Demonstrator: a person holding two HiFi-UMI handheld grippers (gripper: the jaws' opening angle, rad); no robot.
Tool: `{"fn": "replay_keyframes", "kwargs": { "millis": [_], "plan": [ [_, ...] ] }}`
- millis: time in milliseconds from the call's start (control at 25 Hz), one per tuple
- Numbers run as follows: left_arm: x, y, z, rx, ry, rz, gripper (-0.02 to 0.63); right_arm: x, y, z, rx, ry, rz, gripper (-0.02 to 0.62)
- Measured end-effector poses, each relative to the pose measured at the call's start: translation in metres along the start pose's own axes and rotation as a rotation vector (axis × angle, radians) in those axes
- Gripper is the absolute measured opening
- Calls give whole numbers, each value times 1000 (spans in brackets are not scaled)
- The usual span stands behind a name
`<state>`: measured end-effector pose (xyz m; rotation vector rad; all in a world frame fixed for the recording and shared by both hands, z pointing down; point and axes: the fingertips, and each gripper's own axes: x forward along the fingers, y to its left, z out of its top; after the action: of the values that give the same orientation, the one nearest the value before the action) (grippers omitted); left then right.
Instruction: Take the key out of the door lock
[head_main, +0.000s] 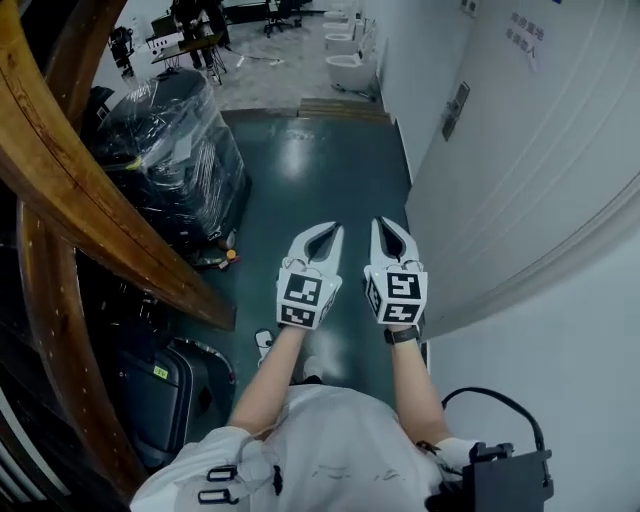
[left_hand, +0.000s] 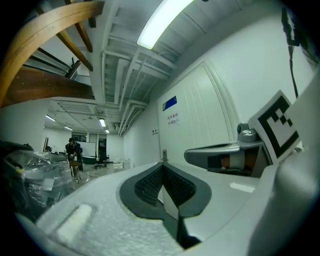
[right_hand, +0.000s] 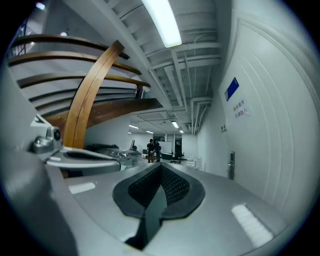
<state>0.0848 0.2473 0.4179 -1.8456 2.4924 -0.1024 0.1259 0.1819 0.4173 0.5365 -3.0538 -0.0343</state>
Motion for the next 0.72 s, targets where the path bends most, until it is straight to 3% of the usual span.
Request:
{"fn": "replay_keyframes", "kwargs": {
  "millis": [120,320,480,720],
  "plan": [
    [20,40,-3,-18,-16,8,3,46,5,4,108,-36,45,2],
    [57,107,-21,-39,8,70,2,113,9,-4,23,2,38,5],
    [94,128,-22,-82,-15,73,2,160,-9,-10,19,16,61,5],
    [196,183,-21,-48,22,121,2,262,-52,0,40,8,134,5]
  ]
}}
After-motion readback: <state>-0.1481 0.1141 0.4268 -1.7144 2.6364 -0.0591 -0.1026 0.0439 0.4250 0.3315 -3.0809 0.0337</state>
